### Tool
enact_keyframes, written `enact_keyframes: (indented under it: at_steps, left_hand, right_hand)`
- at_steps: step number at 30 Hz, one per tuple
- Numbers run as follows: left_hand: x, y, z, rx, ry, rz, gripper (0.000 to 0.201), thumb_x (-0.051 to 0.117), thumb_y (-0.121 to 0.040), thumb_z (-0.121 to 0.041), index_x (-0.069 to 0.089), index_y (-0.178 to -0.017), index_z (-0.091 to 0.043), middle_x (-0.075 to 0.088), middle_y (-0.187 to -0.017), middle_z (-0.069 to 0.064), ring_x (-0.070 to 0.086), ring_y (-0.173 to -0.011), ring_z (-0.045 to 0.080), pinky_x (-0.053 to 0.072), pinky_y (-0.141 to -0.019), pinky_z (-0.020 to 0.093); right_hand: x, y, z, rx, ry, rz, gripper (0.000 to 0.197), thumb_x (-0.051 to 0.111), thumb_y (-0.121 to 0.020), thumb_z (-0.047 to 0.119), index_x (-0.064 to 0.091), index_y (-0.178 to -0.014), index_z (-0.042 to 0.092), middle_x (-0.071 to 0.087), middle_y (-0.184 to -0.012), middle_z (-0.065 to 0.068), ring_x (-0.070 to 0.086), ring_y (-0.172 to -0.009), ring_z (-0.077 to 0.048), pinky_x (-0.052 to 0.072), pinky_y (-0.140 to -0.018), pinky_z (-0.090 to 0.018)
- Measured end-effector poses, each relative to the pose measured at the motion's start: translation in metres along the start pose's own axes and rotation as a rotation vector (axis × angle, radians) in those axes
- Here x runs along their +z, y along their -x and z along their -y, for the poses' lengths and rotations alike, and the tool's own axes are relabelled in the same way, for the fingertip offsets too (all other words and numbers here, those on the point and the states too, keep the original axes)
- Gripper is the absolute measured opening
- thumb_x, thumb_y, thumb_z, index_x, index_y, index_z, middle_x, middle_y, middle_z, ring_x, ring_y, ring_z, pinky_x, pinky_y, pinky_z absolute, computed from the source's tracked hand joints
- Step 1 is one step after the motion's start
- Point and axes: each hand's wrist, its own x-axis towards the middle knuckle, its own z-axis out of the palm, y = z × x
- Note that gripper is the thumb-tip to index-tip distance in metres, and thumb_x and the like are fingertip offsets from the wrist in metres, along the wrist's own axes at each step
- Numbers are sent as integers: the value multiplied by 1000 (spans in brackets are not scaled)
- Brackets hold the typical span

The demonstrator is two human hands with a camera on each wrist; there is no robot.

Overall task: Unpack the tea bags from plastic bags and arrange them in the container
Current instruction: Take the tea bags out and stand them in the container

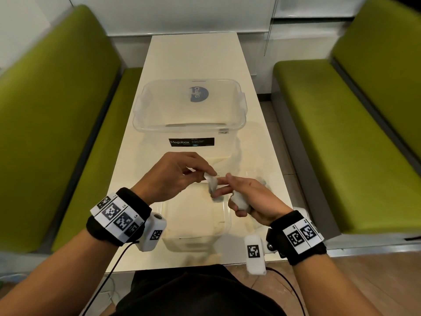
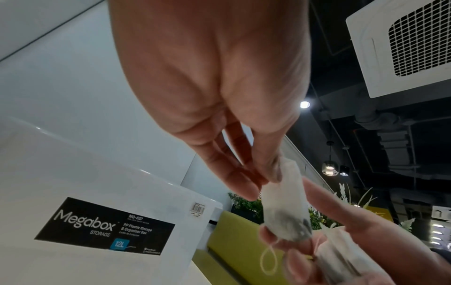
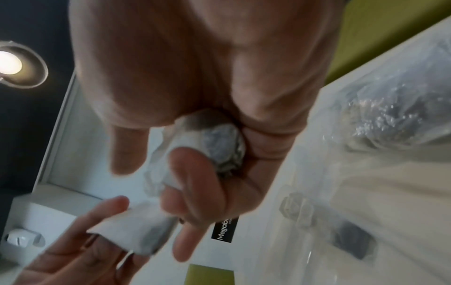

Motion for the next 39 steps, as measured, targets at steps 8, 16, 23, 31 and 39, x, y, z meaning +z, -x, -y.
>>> enact_keyframes:
  at_steps: [8,16,23,31,39]
  left_hand:
    - [-1,2,3,-21,118,73,30,70,-88,8,80,-108,-11,75,-106,-4,72,-94,21,60,-82,27]
    - [3,-4,-3,-169,149,78,25,76,-90,-13,75,-115,-20,76,-101,1,76,-82,18,60,-80,25]
    - [7,-14,4,-288,112,43,17,77,-89,-8,77,-105,-12,79,-89,2,77,-80,17,62,-82,33]
    - [18,-29,8,-242,-305,56,14,66,-93,-16,77,-96,-22,78,-80,-4,73,-66,6,60,-74,32]
    - [63,-47,53,-244,-632,331,17,61,-96,-19,72,-107,-26,72,-104,0,64,-87,18,48,-75,29]
  right_hand:
    - [0,-1,0,-59,-41,-19,36,80,-77,12,58,-104,11,59,-81,-4,45,-53,-13,28,-44,-23]
    - [-1,-3,-2,-133,105,-151,30,82,-85,14,68,-109,3,62,-71,-2,37,-50,-17,28,-46,-25]
    - [-4,-4,-10,-135,135,-251,24,82,-85,21,74,-102,7,59,-82,-9,43,-51,-17,29,-46,-26]
    - [-17,-5,-21,-17,155,-372,23,75,-92,31,74,-106,13,79,-93,-10,47,-55,-15,38,-49,-25]
    - [-38,5,-16,100,-298,-423,31,74,-91,22,66,-116,4,71,-91,-13,52,-60,-17,47,-50,-26]
